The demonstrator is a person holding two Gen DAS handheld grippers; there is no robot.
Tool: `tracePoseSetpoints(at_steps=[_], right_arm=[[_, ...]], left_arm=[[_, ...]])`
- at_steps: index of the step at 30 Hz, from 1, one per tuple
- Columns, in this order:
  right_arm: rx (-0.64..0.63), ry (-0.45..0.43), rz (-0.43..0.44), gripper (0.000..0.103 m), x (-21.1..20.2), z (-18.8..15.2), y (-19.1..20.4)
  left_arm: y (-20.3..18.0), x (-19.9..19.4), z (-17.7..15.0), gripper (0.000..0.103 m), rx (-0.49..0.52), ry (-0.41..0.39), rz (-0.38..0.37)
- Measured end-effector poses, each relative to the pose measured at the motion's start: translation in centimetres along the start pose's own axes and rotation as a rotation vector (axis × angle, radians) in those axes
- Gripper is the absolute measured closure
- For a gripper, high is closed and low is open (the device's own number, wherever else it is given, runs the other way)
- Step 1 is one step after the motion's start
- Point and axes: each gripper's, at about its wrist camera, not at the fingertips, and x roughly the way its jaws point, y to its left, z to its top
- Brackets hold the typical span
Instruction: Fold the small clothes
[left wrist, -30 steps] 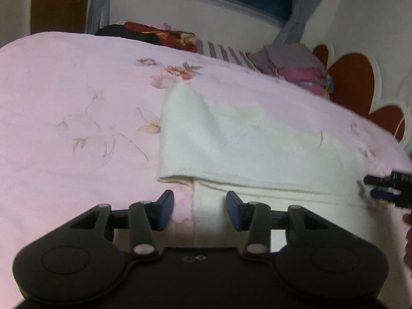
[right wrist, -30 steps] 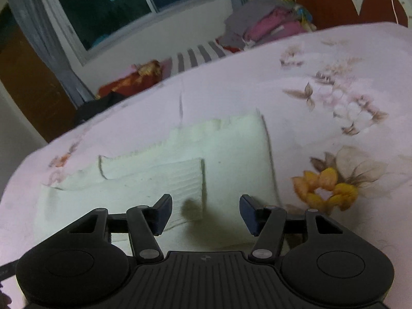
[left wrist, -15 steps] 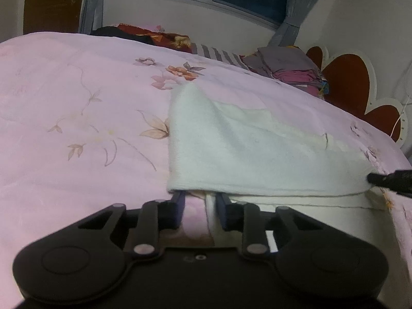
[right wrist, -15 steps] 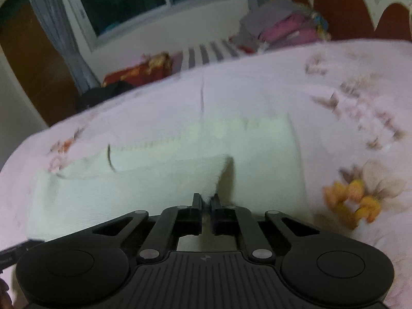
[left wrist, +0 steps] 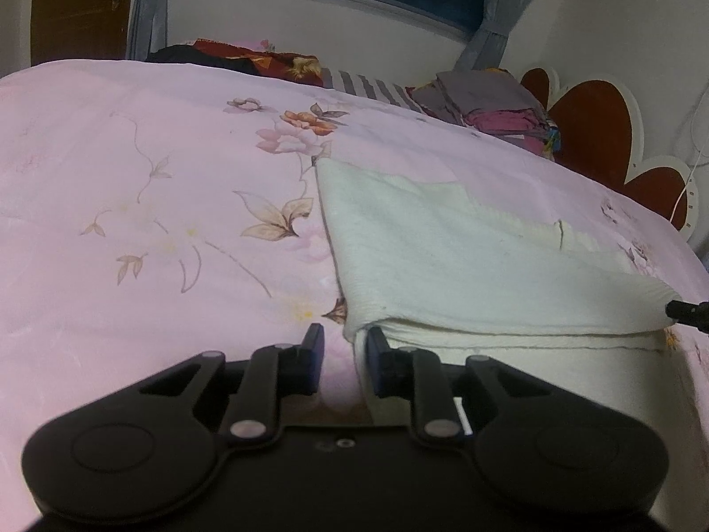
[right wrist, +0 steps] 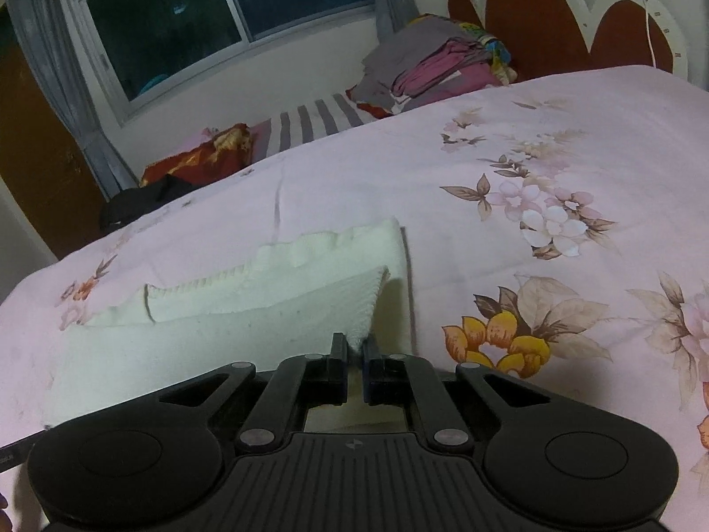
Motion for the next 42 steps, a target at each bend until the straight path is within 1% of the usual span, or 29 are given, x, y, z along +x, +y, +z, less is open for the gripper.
tracePoseSetpoints(at_steps=[6, 12, 18, 23, 26, 27, 28, 29, 30, 31, 32, 34, 35, 36, 37, 38, 40, 41, 42], right_arm=[[-0.005, 0.017, -0.002, 0.098, -0.7, -0.8, -0.3], [0.012, 0.038, -0.012, 0.098, -0.2, -1.6, -1.1], [-0.022, -0.009, -0.002, 0.098, -0.4, -0.6, -0.7], [-0.025, 0.056, -0.020, 0.098, 1.9, -1.0, -1.5], [-0.015, 0.053, -0.011, 0.097, 1.9, -1.1, -1.9], [-0.002, 0.028, -0.018, 0.096, 1.3, -0.9, -2.1], [0.010, -0.022, -0.054, 0.091, 0.3, -0.8, -2.2], [0.013, -0.066, -0.089, 0.079, -0.7, -0.7, -2.2], [0.015, -0.097, -0.096, 0.075, -1.6, -0.6, -2.2], [0.017, -0.107, -0.063, 0.075, -2.2, -0.6, -2.1], [0.008, -0.098, -0.035, 0.075, -2.3, -0.6, -1.6], [-0.058, -0.057, 0.004, 0.075, -1.5, -0.8, 0.4], [-0.083, -0.036, 0.034, 0.075, -0.9, -1.0, 1.6], [-0.097, -0.020, 0.071, 0.076, -0.3, -1.4, 2.7], [-0.121, -0.007, 0.097, 0.079, 0.3, -1.8, 3.9], [-0.148, 0.002, 0.109, 0.085, 0.7, -2.2, 4.7], [-0.196, 0.039, 0.140, 0.086, 1.7, -3.3, 6.1], [-0.216, 0.068, 0.162, 0.086, 2.2, -3.8, 6.4], [-0.231, 0.077, 0.156, 0.086, 2.5, -4.3, 6.1]], left_arm=[[0.1, 0.0, 0.1, 0.082, 0.000, 0.007, -0.003], [0.1, 0.1, 0.2, 0.082, 0.005, 0.011, -0.002], [0.0, 0.2, 0.2, 0.082, 0.015, 0.013, 0.002], [0.0, 0.2, 0.3, 0.082, 0.021, 0.016, 0.005], [-0.1, 0.1, 0.4, 0.081, 0.034, 0.029, 0.001], [0.0, -0.3, 0.5, 0.080, 0.036, 0.043, -0.015], [0.2, -1.1, 0.7, 0.073, 0.026, 0.047, -0.026], [0.1, -2.4, 0.9, 0.066, 0.028, 0.016, -0.036], [-0.3, -3.5, 1.1, 0.061, 0.049, -0.027, -0.044], [-1.1, -4.2, 1.3, 0.057, 0.073, -0.054, -0.050], [-2.1, -4.3, 1.7, 0.057, 0.097, -0.065, -0.059], [-4.2, -3.5, 2.2, 0.057, 0.126, -0.076, -0.101], [-5.2, -2.5, 2.4, 0.057, 0.132, -0.067, -0.127], [-5.9, -1.6, 2.4, 0.058, 0.133, -0.058, -0.132], [-6.4, -0.6, 2.3, 0.058, 0.130, -0.040, -0.126], [-6.5, 0.6, 2.1, 0.059, 0.116, -0.017, -0.114], [-6.0, 1.7, 1.7, 0.062, 0.089, 0.009, -0.073], [-5.6, 1.6, 1.4, 0.061, 0.081, -0.005, -0.068], [-5.1, 1.2, 1.2, 0.062, 0.068, -0.018, -0.061]])
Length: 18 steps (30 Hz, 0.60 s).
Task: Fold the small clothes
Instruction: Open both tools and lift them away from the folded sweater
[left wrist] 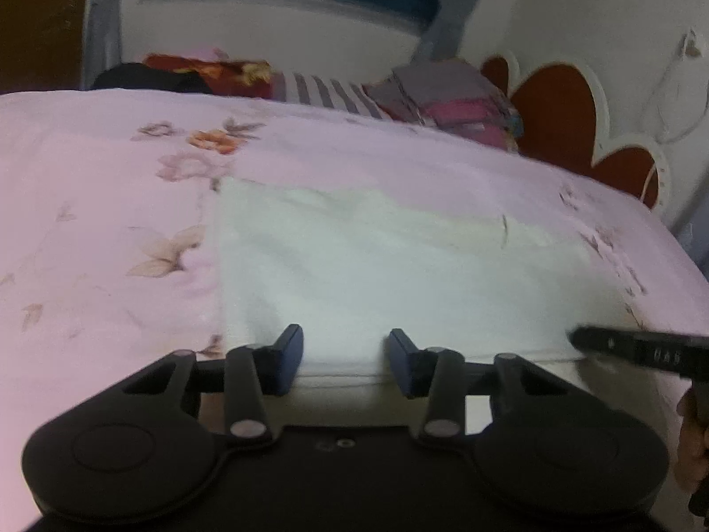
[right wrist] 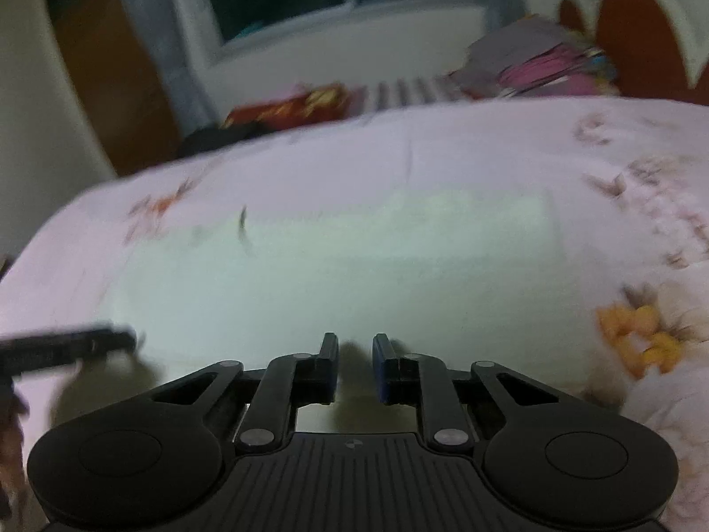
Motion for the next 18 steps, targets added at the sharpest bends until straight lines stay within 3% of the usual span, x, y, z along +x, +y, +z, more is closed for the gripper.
tracePoseSetpoints(at_steps=[2, 3, 5, 7, 10, 14, 16, 18], right_arm=[[0.029, -0.039, -0.148, 0.086, -0.8, -0.4, -2.0], [0.117, -0.049, -0.212, 0.096, -1.1, -0.4, -4.2], [0.189, -0.051, -0.191, 0.102, -1.4, -0.5, -6.5], [0.109, -0.037, -0.197, 0.101, -1.2, 0.0, -5.7], [0.148, -0.075, -0.188, 0.101, -1.5, 0.9, -6.0], [0.163, -0.057, -0.186, 0.101, 0.4, 2.6, -7.5], [0.113, -0.043, -0.242, 0.101, 1.5, 3.6, -7.9], [0.164, -0.024, -0.309, 0.101, 2.3, 4.4, -9.5]], left_arm=[[1.3, -0.4, -0.7, 0.064, -0.035, -0.005, -0.021], [1.8, -0.7, -0.9, 0.064, -0.044, -0.010, -0.038], [2.1, -0.6, -1.1, 0.064, -0.031, -0.013, -0.054], [1.9, -0.5, -0.8, 0.063, -0.026, -0.008, -0.058], [1.9, -0.3, 0.3, 0.057, -0.062, -0.008, -0.078], [0.4, 2.5, 3.2, 0.051, 0.014, 0.008, -0.034], [0.7, 4.8, 4.6, 0.052, 0.017, 0.040, -0.009], [1.6, 6.2, 5.7, 0.053, 0.000, 0.042, 0.040]])
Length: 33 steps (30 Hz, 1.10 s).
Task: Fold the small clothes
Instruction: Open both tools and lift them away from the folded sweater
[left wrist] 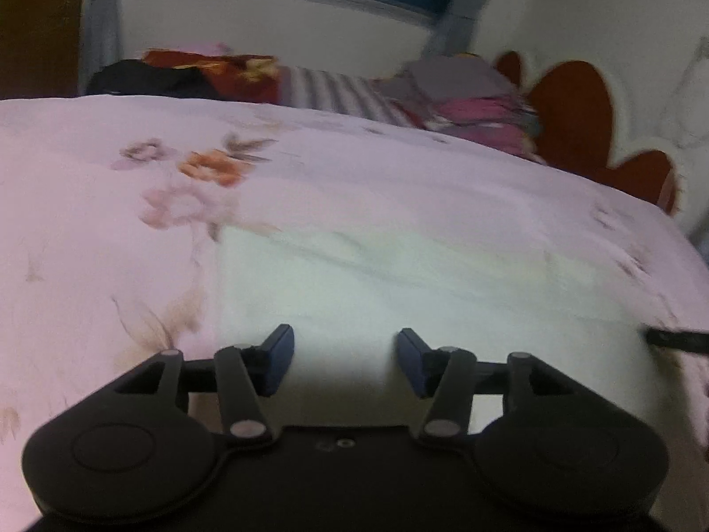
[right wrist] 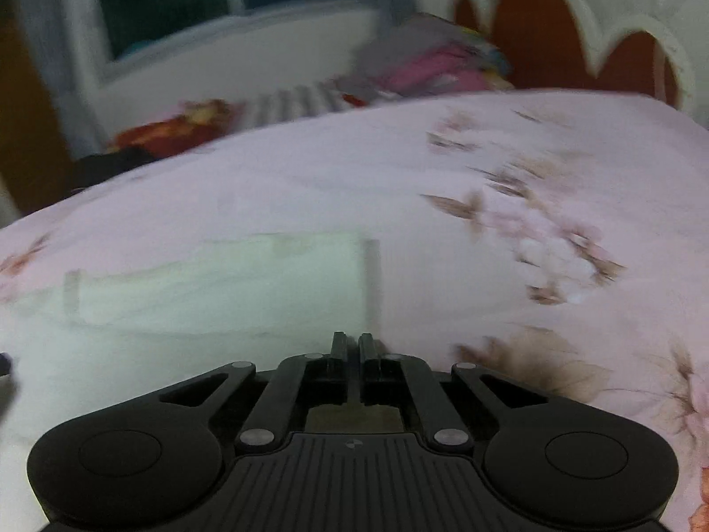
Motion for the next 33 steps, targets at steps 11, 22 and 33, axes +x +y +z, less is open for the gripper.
tracePoseSetpoints(at_steps=[11, 22, 33], right_arm=[[-0.109, 0.031, 0.309, 0.101, -0.1, 1.3, 10.5], [0.003, 0.020, 0.060, 0.102, 0.6, 0.9, 3.3], [-0.069, 0.035, 0.150, 0.101, -4.3, -2.4, 5.6]], left_arm=[[-3.9, 2.0, 1.8, 0.049, 0.094, -0.008, -0.036], [1.8, 0.5, 0.3, 0.055, 0.004, -0.049, -0.024], [-4.4, -5.6, -4.5, 0.052, 0.071, -0.116, -0.018]])
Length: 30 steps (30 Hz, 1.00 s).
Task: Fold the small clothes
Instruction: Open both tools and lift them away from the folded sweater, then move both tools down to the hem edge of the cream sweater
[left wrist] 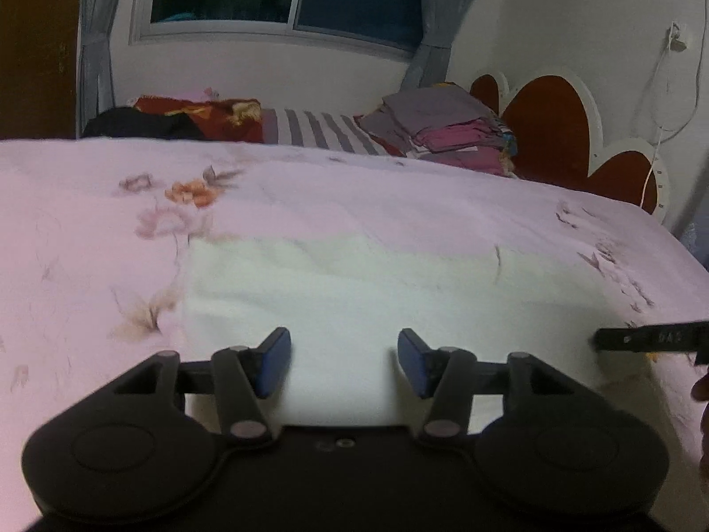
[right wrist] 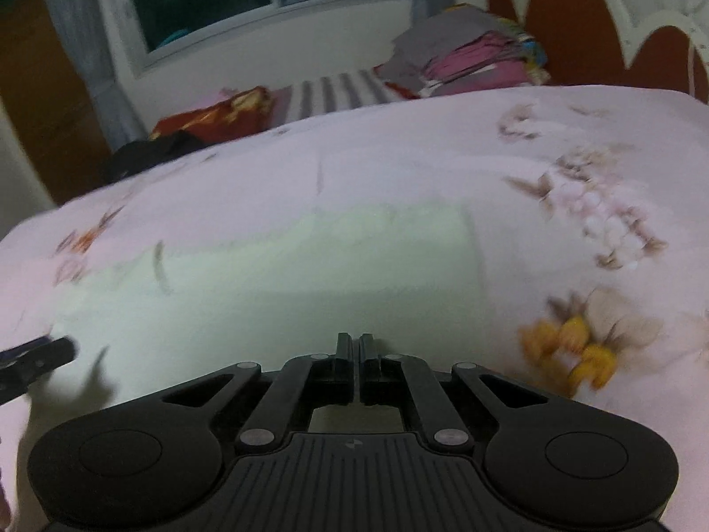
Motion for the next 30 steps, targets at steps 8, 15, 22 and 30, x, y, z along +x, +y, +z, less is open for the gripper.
tracePoseSetpoints(at_steps=[8, 15, 22, 30], right_arm=[[0.028, -0.007, -0.111, 0.102, -1.0, -2.1, -3.5], [-0.001, -0.038, -0.122, 0.101, -1.2, -2.2, -1.6], [0.009, 0.011, -0.109, 0.102, 0.7, -0.8, -2.5], [-0.040, 0.015, -0.142, 0.101, 1.5, 0.4, -2.2]], left_arm=[[2.5, -1.0, -1.7, 0.054, 0.033, 0.057, -0.023], [2.6, -1.1, -2.1, 0.053, 0.029, 0.057, -0.031], [3.3, -0.5, -2.2, 0.053, 0.026, 0.049, -0.060], [2.9, -1.3, -2.2, 0.052, 0.057, 0.061, -0.045]])
